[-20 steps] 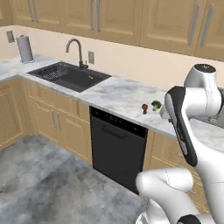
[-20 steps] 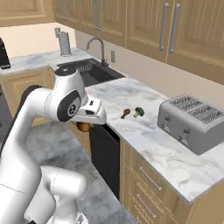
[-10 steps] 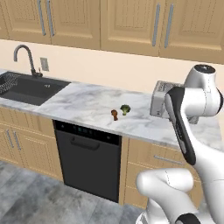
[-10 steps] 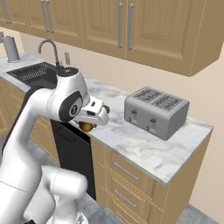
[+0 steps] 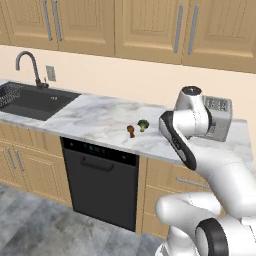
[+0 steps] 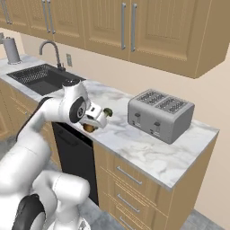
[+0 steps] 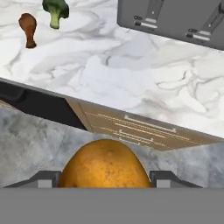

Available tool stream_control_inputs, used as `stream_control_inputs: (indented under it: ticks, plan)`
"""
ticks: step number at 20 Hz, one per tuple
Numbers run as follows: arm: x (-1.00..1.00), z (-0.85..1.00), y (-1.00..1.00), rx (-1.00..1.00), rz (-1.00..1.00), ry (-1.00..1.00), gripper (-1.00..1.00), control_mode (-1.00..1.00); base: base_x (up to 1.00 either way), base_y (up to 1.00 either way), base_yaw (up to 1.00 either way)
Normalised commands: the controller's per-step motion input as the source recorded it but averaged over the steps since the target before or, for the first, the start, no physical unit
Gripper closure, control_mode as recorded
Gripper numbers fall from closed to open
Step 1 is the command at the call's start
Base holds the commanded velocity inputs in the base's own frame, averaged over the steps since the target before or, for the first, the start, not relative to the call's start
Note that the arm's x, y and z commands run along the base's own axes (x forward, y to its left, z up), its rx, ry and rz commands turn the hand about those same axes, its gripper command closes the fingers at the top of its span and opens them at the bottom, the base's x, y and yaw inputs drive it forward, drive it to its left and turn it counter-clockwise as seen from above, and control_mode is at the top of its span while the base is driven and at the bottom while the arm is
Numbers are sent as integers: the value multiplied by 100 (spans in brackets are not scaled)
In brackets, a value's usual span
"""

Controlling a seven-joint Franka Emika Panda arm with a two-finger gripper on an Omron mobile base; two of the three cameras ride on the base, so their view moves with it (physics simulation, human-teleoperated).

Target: Open the fridge, remove the mango, broccoli, and chicken drumstick, and place them on any counter.

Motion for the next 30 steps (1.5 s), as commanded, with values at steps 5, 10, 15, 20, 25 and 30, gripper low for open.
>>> stream_control_inputs:
  ticks: [5, 10, 15, 20, 25, 30]
  plan:
    - [100, -97, 7, 0, -1, 0, 100, -100, 0, 0, 0]
    - [100, -52, 1, 0, -2, 0, 100, -100, 0, 0, 0]
    - [100, -16, 1, 0, -3, -1, 100, -100, 0, 0, 0]
    - [88, -14, 0, 0, -4, 0, 100, -100, 0, 0, 0]
    - [53, -31, 0, 0, -4, 0, 100, -100, 0, 0, 0]
    - [51, -42, 0, 0, -4, 0, -100, -100, 0, 0, 0]
